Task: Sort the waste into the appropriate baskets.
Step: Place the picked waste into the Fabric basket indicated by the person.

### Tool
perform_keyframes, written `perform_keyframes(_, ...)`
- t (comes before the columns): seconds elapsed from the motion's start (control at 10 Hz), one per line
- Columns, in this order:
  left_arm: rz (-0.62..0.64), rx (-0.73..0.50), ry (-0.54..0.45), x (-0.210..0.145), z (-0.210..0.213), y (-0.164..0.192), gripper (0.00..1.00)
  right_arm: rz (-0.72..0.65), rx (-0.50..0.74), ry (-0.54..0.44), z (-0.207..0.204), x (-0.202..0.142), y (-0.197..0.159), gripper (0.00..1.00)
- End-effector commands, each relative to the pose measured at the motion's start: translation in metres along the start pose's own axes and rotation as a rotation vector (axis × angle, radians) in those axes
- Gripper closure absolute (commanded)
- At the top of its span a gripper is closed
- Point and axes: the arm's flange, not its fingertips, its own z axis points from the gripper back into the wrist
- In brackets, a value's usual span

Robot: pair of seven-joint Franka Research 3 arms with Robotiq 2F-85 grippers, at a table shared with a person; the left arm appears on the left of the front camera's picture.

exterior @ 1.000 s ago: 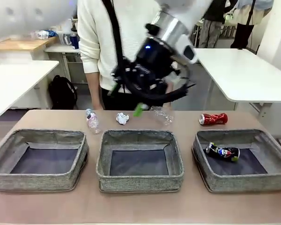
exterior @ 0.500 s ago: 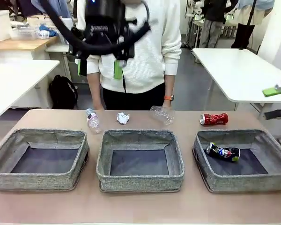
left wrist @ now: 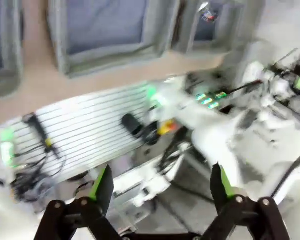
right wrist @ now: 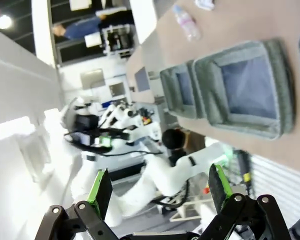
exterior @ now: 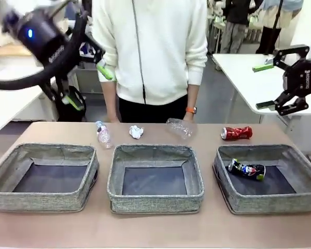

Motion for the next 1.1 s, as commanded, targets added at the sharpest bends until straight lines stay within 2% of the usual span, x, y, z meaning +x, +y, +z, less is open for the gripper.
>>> perform_keyframes(0.0,-0.052,-0.283,-0.165,-0.031,-0.009,0.052,0.00,-0.126,0.026,0.011,0.002,-0.003,0.015,0.00)
perform_keyframes(0.1,-0.006,-0.366,-0.180,-0.029,-0.006,0.069,0.00,-0.174,0.017,0.021,0.007,-0.002,0.015,0.00)
perform_keyframes(0.2,-0.019,-0.402,-0.157,-0.022,-0.002,0.081,0.00,-0.200,0.043,0.062,0.018,-0.001,0.015,0.00)
perform_keyframes(0.3,-0.066,-0.429,-0.118,-0.018,0.004,0.089,0.00,-0.207,0.034,0.047,0.029,-0.001,0.017,0.00)
perform_keyframes(0.5,-0.083,-0.474,-0.071,-0.010,0.025,0.109,0.00,-0.223,0.032,0.023,0.058,0.000,0.016,0.00)
perform_keyframes(0.7,-0.012,-0.527,-0.069,-0.019,0.050,0.141,0.00,-0.252,0.089,-0.061,0.105,-0.003,0.003,0.00)
perform_keyframes(0.9,0.116,-0.597,-0.119,-0.037,0.073,0.182,0.00,-0.247,0.166,-0.184,0.147,-0.013,-0.011,0.00)
perform_keyframes(1.0,0.187,-0.699,-0.190,-0.050,0.081,0.200,0.00,-0.245,0.183,-0.230,0.158,-0.016,-0.019,0.00)
